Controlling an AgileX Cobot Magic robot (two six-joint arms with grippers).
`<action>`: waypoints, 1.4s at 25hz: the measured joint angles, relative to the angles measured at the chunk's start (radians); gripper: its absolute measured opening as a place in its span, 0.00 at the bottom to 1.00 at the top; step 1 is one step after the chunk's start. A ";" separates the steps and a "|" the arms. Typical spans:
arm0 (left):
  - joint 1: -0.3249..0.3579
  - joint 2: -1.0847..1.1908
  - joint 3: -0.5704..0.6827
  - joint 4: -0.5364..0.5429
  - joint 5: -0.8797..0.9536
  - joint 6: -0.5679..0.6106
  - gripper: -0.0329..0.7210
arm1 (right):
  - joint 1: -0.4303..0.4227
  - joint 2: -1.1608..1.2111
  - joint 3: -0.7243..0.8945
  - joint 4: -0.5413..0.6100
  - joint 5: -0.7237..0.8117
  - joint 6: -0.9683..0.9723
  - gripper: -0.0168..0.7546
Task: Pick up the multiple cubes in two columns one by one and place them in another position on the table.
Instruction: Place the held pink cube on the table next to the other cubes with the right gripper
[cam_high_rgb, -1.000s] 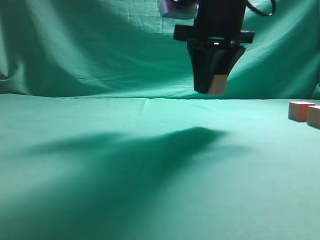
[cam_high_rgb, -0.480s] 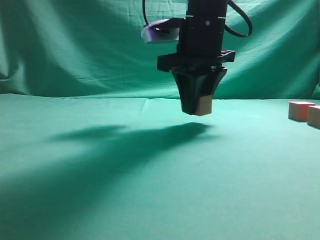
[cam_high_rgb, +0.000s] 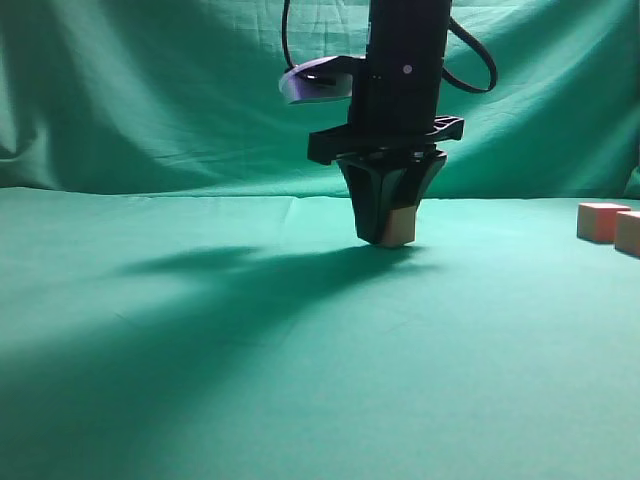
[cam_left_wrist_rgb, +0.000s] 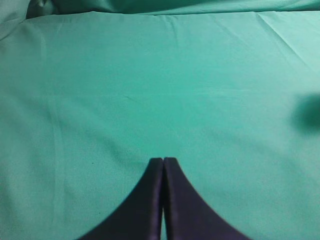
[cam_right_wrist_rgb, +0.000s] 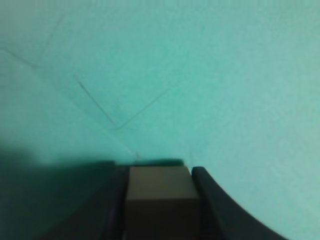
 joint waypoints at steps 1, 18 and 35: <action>0.000 0.000 0.000 0.000 0.000 0.000 0.04 | 0.000 0.000 0.000 0.000 -0.008 0.000 0.39; 0.000 0.000 0.000 0.000 0.000 0.000 0.04 | 0.000 0.011 0.000 0.015 -0.001 0.034 0.49; 0.000 0.000 0.000 0.000 0.000 0.000 0.04 | 0.000 0.006 -0.304 0.030 0.277 0.044 0.85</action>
